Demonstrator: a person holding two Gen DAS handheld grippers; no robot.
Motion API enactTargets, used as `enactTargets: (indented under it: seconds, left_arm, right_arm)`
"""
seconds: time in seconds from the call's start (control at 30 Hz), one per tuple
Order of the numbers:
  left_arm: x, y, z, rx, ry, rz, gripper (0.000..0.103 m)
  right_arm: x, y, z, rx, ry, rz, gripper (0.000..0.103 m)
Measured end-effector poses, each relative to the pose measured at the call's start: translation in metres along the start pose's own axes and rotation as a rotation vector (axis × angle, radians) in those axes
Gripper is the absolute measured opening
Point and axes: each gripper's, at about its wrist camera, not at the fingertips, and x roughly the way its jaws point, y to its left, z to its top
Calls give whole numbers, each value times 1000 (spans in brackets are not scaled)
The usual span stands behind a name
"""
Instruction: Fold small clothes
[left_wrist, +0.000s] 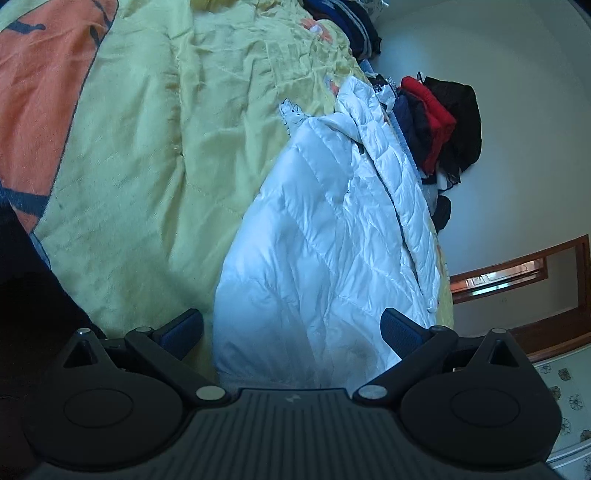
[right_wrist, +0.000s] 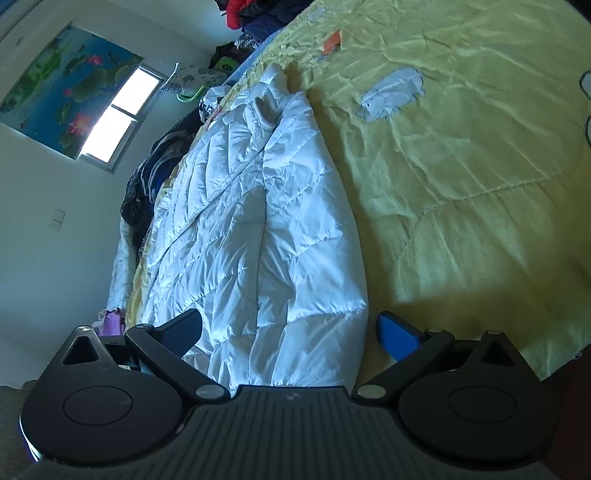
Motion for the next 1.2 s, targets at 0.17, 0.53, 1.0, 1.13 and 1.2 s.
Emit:
enactTargets:
  seconds: [0.17, 0.53, 1.0, 1.13, 1.2]
  left_arm:
    - [-2, -3, -2, 39, 18, 57, 83]
    - [-10, -9, -10, 124, -12, 151, 54]
    - [-19, -34, -11, 129, -46, 74, 12]
    - [-22, -42, 1, 121, -55, 46, 11]
    - [-24, -45, 9, 108, -59, 25, 11]
  right_arm:
    - [-10, -6, 3, 27, -29, -2, 95]
    - [8, -2, -7, 27, 89, 55, 67]
    - [12, -23, -20, 184, 22, 202, 14]
    - [3, -10, -6, 188, -13, 292, 14]
    - [-1, -3, 2, 181, -28, 332, 14]
